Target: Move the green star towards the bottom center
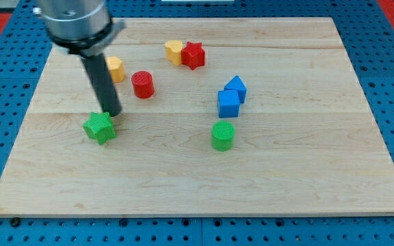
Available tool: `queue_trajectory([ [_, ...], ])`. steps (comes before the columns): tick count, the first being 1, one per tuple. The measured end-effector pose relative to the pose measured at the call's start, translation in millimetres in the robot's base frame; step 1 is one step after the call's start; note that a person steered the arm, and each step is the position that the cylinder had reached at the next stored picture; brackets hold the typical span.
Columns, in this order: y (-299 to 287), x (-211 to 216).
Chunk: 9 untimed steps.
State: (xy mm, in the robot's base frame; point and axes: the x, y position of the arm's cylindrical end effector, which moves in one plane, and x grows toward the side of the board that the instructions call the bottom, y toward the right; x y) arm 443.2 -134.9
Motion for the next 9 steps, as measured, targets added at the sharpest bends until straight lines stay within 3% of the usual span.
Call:
queue_trajectory([
  [3,-107,5],
  [4,-95,24],
  [7,-1,28],
  [9,1,49],
])
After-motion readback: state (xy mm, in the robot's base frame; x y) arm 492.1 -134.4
